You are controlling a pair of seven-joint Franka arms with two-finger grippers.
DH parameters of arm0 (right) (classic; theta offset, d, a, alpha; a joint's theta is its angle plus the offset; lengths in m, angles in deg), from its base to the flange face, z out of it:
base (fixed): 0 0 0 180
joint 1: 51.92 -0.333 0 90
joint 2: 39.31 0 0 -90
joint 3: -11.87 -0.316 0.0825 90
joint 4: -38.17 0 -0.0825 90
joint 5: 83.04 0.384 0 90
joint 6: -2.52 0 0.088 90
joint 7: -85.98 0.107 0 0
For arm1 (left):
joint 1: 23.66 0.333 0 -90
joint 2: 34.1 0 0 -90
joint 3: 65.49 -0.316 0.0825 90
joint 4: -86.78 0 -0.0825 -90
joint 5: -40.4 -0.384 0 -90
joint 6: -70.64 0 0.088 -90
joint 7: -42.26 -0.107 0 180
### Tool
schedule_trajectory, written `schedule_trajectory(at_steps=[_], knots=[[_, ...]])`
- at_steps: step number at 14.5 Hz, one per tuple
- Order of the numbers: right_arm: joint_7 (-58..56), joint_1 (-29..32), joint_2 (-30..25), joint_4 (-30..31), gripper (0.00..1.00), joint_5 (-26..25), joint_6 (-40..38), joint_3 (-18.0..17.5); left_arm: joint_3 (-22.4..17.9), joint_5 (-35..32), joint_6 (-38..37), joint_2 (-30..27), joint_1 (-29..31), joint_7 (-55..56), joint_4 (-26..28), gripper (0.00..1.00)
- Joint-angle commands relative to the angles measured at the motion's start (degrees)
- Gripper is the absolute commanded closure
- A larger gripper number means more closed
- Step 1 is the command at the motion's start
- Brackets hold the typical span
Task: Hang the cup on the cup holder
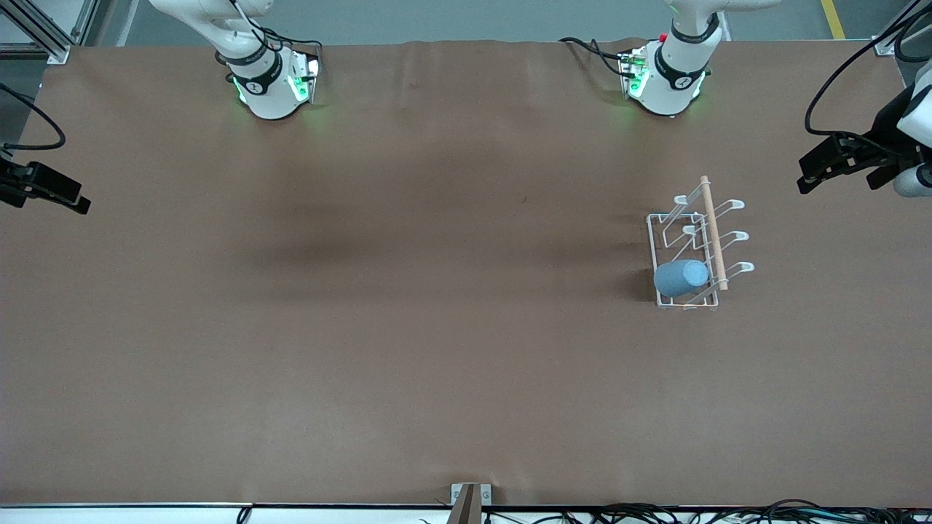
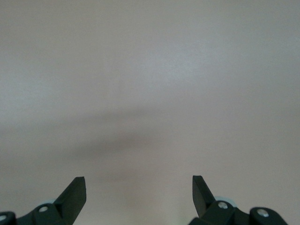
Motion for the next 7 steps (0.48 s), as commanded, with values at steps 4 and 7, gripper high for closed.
schedule_trajectory(at_steps=[4,7], knots=[[-0.6,-1.0,-3.5,3.3,0.00,-1.1,0.5,-0.3,1.1,-0.2,1.4,-2.3,0.5,0.7,2.6,0.00],[-0.7,-0.6,-3.5,3.3,0.00,-0.6,0.1,-0.1,1.2,0.3,1.6,-2.0,0.5,-0.4,2.5,0.00]])
